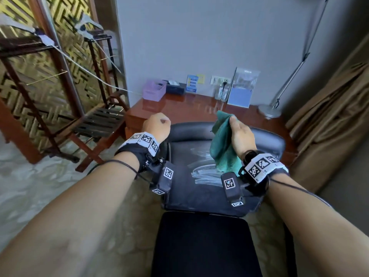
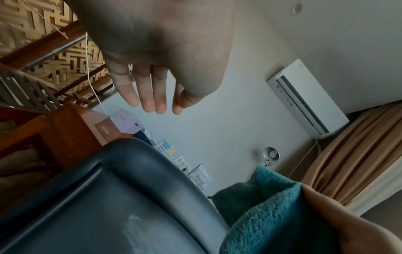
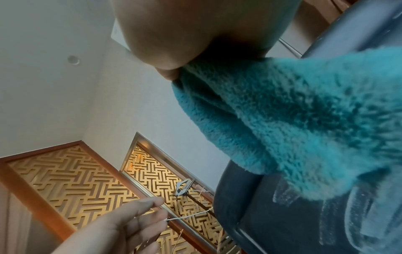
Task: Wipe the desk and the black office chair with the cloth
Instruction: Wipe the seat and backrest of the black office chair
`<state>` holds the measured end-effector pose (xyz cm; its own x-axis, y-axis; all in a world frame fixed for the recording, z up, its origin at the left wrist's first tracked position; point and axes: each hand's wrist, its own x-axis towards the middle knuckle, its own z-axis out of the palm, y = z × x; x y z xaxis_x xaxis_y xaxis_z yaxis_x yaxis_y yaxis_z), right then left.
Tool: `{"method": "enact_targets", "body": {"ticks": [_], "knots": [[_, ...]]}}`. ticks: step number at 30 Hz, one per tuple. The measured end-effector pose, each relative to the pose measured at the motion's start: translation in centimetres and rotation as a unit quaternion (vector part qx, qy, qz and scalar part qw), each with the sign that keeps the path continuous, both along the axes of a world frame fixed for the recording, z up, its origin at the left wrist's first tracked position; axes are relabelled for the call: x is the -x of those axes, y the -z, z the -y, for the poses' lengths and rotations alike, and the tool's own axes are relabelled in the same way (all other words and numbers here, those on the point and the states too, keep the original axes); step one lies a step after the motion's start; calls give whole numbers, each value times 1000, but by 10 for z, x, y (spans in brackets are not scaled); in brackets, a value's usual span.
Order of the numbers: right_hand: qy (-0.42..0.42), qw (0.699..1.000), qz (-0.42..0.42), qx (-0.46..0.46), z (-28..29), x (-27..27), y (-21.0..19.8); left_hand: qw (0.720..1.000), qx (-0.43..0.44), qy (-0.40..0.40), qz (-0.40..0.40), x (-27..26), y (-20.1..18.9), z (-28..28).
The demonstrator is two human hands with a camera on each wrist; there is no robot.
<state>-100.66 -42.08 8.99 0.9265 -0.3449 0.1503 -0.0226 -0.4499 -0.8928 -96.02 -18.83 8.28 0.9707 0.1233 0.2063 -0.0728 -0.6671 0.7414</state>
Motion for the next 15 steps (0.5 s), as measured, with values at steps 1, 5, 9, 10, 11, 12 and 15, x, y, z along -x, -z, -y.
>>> {"method": "enact_targets", "body": {"ticks": [1,5,9,10,11,12,15], "knots": [[13,1000,7,2,-5,-9,0,1000,1,6,-7,-15,1,-4],[70,997,18,6,-25,-48,5,998,24,37,-51,-70,15,-11],[122,990,53,36,-38,-81,24,990,40,92,-100,-111,34,-3],[133,986,75,59,-39,-87,32,986,36,113,-116,-119,43,1],[146,980,103,86,-39,-94,38,982,27,133,-135,-127,53,7],[164,970,136,115,-37,-102,43,977,18,149,-148,-134,63,11],[195,930,189,248,-28,-131,64,978,27,151,-143,-151,86,20]]}}
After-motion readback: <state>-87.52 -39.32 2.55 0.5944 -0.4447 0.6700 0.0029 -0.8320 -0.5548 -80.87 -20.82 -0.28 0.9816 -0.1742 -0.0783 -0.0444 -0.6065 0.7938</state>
